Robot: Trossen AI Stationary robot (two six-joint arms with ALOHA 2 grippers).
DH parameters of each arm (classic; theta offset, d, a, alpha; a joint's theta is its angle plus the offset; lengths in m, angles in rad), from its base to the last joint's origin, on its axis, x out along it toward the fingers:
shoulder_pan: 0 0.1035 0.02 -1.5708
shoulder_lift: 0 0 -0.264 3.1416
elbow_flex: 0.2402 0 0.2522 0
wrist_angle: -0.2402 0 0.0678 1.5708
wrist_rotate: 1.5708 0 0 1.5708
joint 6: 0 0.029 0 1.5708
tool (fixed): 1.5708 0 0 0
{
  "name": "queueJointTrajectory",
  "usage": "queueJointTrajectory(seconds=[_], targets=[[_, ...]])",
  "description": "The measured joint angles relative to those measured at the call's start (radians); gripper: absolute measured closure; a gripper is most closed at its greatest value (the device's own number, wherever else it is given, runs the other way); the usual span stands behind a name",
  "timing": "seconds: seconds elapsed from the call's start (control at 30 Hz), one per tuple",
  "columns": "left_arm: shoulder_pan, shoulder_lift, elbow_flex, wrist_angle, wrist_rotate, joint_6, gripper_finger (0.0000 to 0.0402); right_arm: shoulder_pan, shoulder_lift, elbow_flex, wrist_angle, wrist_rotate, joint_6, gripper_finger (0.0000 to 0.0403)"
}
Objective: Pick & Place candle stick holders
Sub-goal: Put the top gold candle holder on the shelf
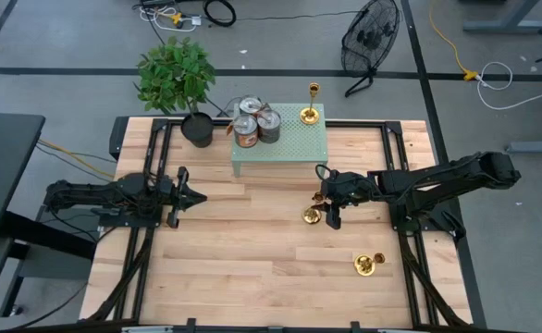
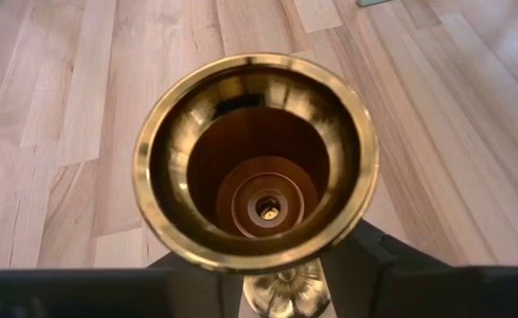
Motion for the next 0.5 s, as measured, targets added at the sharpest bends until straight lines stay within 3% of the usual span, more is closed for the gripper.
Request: queueJointTrajectory(seconds=[0.5], targets=[[0.0, 0.0, 0.0, 0.0, 0.0, 0.0, 0.0371, 0.0, 0.0, 0.0, 0.0, 0.0, 0.0, 0.0304]])
